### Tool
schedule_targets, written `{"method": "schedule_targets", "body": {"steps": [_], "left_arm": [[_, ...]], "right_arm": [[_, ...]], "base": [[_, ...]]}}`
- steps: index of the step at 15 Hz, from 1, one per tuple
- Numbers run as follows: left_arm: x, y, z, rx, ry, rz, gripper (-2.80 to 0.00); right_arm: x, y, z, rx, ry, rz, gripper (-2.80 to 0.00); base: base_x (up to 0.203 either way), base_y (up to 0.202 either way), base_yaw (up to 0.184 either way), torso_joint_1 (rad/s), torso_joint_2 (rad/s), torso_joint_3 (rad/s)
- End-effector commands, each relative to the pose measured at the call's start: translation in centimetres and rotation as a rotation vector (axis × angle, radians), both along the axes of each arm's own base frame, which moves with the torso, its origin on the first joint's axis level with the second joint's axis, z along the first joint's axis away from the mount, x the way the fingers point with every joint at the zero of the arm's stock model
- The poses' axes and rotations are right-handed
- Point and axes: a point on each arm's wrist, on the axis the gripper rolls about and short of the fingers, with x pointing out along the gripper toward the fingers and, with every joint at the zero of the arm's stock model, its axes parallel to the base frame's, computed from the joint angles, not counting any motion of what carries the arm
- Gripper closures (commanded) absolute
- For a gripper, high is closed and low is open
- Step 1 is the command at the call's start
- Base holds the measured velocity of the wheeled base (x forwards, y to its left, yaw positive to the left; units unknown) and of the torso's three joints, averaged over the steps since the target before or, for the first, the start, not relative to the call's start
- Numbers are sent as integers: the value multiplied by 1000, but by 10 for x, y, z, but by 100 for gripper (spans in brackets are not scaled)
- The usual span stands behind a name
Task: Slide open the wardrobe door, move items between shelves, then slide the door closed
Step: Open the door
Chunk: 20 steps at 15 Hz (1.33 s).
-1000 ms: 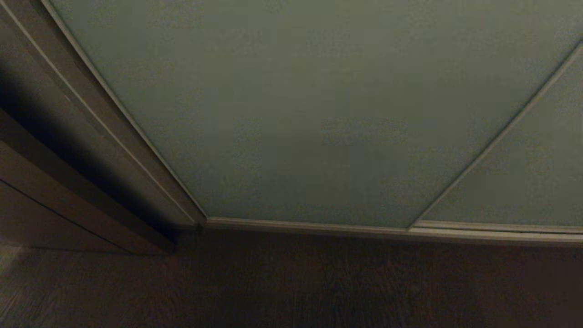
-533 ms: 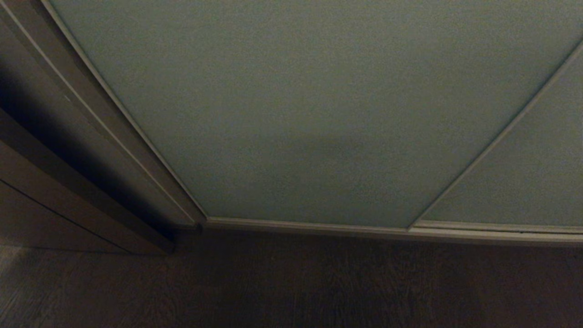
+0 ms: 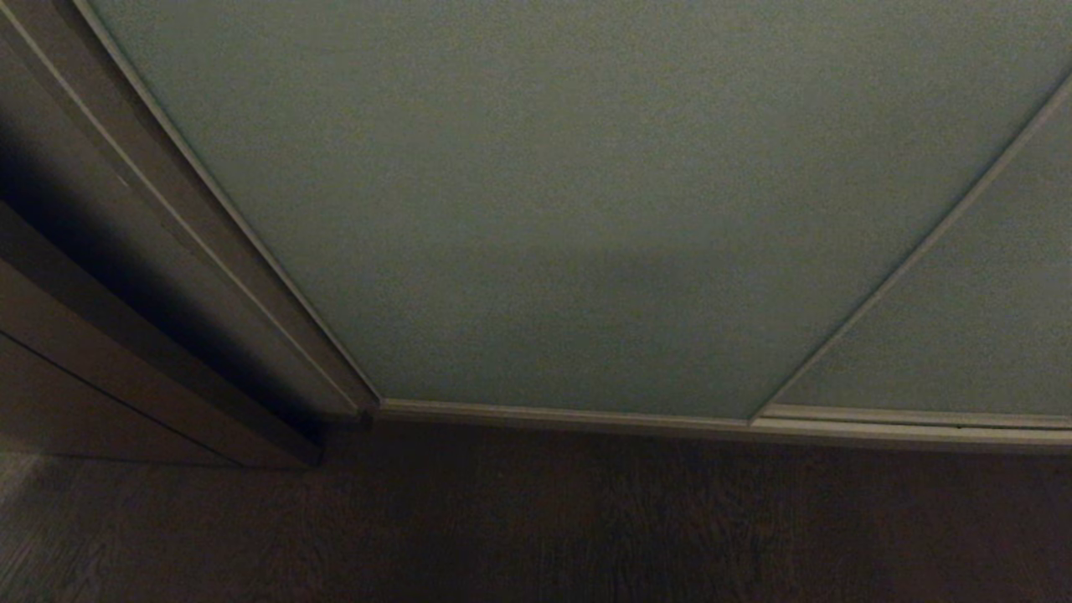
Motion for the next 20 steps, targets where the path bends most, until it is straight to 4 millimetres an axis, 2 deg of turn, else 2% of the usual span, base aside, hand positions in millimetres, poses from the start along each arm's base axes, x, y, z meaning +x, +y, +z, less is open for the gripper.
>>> {"method": "schedule_targets", "body": {"steps": [1, 4, 6, 7, 9, 15, 17, 20], "left_arm": [[0, 0, 0, -1, -2, 0, 0], [0, 0, 0, -1, -1, 0, 0], [0, 0, 0, -1, 0, 0, 0], [0, 0, 0, -1, -2, 0, 0], [0, 0, 0, -1, -2, 0, 0], [0, 0, 0, -1, -2, 0, 0], [0, 0, 0, -1, -2, 0, 0], [0, 0, 0, -1, -2, 0, 0]], "right_arm": [[-15, 9, -28, -106, 27, -96, 0], [-60, 26, -104, -99, 117, 14, 0], [-78, 28, -164, -77, 224, 63, 0], [-79, 27, -194, -70, 286, 94, 0], [-67, 23, -234, -41, 397, 132, 0], [-32, 10, -302, -29, 434, 108, 0], [-28, 9, -310, -18, 413, 99, 0], [-29, 10, -312, -23, 440, 100, 0]], "base": [[0, 0, 0, 0, 0, 0], [0, 0, 0, 0, 0, 0], [0, 0, 0, 0, 0, 0], [0, 0, 0, 0, 0, 0], [0, 0, 0, 0, 0, 0], [0, 0, 0, 0, 0, 0], [0, 0, 0, 0, 0, 0], [0, 0, 0, 0, 0, 0]]}}
